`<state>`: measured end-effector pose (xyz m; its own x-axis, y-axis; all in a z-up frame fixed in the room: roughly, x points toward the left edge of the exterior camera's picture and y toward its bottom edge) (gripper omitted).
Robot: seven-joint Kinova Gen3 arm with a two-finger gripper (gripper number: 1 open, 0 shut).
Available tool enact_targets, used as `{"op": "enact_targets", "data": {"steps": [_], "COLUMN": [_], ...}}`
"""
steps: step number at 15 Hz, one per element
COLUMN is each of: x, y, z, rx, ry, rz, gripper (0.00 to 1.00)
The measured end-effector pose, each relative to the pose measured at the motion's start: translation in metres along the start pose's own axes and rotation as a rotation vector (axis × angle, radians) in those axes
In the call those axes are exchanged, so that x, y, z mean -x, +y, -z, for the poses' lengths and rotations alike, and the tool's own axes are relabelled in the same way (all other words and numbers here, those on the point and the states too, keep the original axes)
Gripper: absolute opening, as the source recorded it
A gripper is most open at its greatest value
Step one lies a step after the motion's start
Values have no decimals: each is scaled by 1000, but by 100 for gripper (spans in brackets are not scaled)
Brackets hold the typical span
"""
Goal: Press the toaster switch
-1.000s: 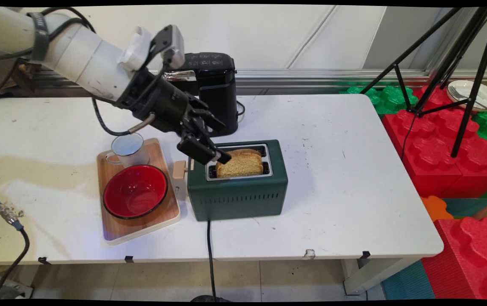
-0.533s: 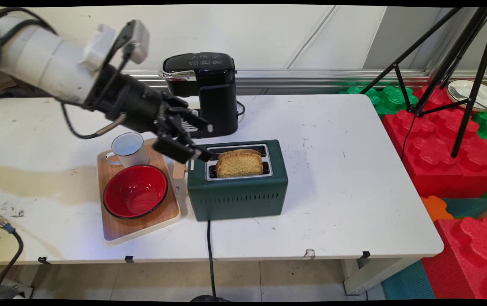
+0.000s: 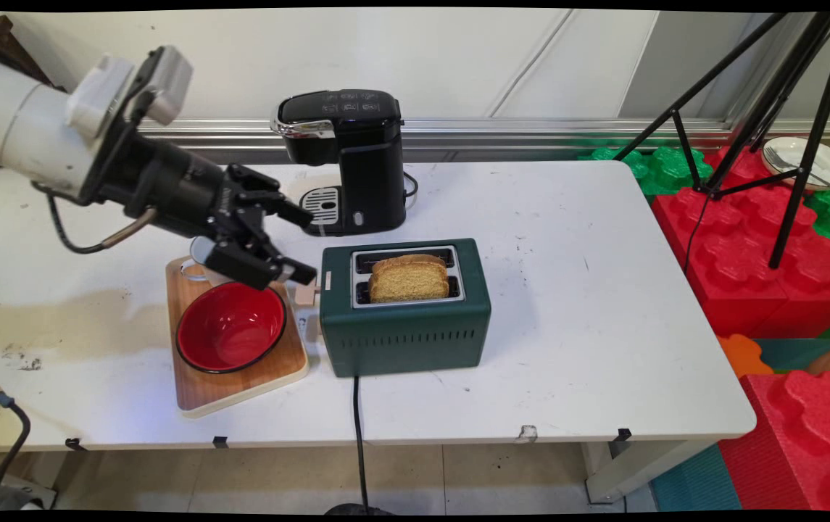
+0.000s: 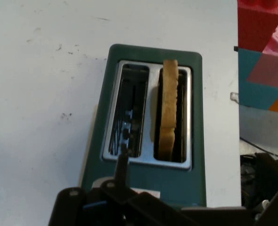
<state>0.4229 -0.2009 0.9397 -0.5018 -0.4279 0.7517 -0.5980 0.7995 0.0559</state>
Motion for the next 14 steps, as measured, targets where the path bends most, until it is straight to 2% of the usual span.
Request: {"op": "enact_targets", "data": {"steps": [6, 11, 12, 14], "x": [23, 30, 31, 33], "y": [-6, -11, -12, -15], "z": [18, 22, 22, 22], "rx": [-5, -14, -16, -19], "ry": [1, 0, -2, -10], "rz": [-2, 18, 23, 32], "gripper": [100, 100, 0, 0]}}
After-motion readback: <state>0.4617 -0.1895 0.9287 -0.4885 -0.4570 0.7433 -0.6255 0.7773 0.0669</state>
